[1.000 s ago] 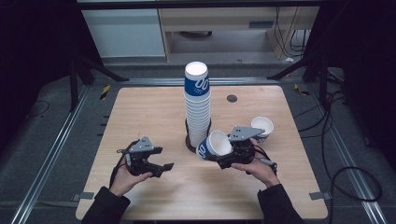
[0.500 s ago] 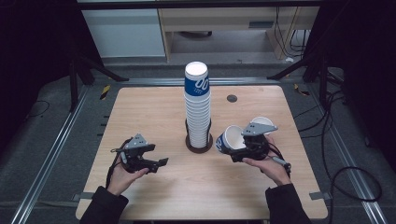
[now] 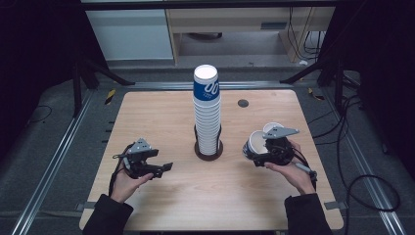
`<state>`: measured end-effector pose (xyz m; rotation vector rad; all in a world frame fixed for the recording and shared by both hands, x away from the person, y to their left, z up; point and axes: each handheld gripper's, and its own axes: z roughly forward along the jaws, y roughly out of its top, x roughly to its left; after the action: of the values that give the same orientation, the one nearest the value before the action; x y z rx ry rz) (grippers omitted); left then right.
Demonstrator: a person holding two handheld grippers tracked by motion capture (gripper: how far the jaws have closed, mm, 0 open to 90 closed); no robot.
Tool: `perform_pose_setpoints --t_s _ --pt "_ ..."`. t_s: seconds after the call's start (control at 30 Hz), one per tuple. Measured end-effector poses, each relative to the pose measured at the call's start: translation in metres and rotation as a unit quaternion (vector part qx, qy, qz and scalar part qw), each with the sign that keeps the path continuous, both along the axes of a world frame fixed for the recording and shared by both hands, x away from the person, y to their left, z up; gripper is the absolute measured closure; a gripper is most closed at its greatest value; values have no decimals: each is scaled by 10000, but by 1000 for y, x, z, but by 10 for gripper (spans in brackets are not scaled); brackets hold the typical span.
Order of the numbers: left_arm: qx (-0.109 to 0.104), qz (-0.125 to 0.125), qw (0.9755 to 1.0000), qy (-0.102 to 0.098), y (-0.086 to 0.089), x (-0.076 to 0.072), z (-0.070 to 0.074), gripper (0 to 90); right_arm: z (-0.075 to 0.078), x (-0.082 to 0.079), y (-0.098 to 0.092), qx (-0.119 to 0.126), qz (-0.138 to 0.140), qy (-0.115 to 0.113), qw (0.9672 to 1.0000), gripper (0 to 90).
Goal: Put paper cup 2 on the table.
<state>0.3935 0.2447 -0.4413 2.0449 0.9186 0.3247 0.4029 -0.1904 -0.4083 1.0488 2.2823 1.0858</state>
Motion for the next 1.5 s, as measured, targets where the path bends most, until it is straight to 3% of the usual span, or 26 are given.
perform_pose_setpoints --t_s 0.27,0.57,0.8,1.13,1.5 --pt "-39 125 9999 1 6 2 0 180 -9 9 8 -424 -166 203 9988 184" --pt "8 163 9999 -18 9 1 0 182 -18 27 22 -604 -371 405 9967 183" --pt "9 142 9999 -36 8 1 0 182 -27 37 23 -789 -484 507 9944 182" --pt "21 152 9999 -20 9 2 0 183 -38 44 28 -1047 -468 662 9912 181" --pt "24 148 9999 1 9 2 -1 186 -46 48 32 -1141 -375 865 9890 177"
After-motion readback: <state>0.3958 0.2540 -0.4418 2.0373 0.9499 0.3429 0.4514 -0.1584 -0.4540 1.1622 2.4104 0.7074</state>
